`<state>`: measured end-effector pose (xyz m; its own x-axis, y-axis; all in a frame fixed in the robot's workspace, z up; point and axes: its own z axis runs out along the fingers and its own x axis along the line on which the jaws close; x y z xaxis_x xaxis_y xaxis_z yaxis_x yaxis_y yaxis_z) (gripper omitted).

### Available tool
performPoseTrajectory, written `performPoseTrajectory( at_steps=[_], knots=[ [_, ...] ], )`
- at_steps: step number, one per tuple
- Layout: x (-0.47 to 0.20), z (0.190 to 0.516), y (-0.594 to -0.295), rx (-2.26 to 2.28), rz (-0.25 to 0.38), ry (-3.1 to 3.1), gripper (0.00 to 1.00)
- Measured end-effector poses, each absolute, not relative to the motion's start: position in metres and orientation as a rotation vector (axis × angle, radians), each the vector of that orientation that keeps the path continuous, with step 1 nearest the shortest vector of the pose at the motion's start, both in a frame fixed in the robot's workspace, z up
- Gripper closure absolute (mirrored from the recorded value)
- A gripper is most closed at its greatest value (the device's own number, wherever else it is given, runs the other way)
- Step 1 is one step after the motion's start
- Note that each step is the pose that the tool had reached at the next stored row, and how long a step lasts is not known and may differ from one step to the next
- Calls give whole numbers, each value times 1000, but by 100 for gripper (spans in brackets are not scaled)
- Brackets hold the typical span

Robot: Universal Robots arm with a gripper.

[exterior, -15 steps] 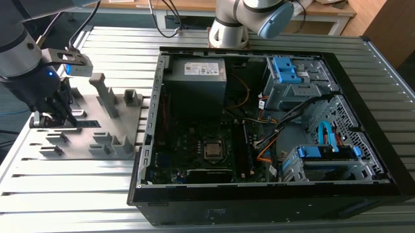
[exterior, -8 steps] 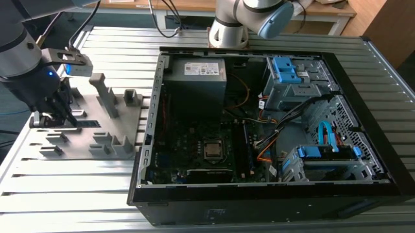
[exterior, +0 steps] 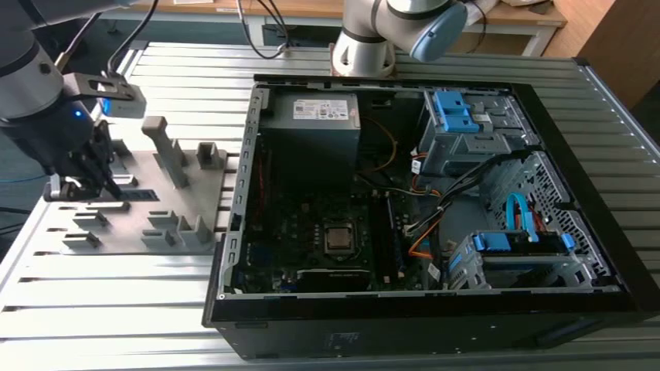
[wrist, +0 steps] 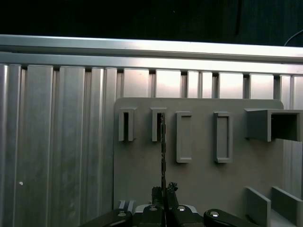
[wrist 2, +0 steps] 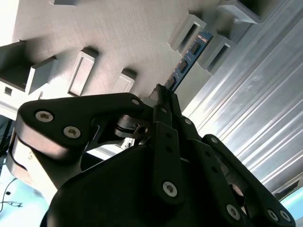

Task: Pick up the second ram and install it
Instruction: 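Pick up the second ram and move it above second insertion slot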

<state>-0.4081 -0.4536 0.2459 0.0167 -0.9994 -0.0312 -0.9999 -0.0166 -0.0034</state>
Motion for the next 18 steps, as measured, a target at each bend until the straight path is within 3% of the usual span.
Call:
performPoseTrajectory(
  at_steps=[18],
  knots=[
    [-408, 263, -454, -2222, 31, 2186, 86]
  ],
)
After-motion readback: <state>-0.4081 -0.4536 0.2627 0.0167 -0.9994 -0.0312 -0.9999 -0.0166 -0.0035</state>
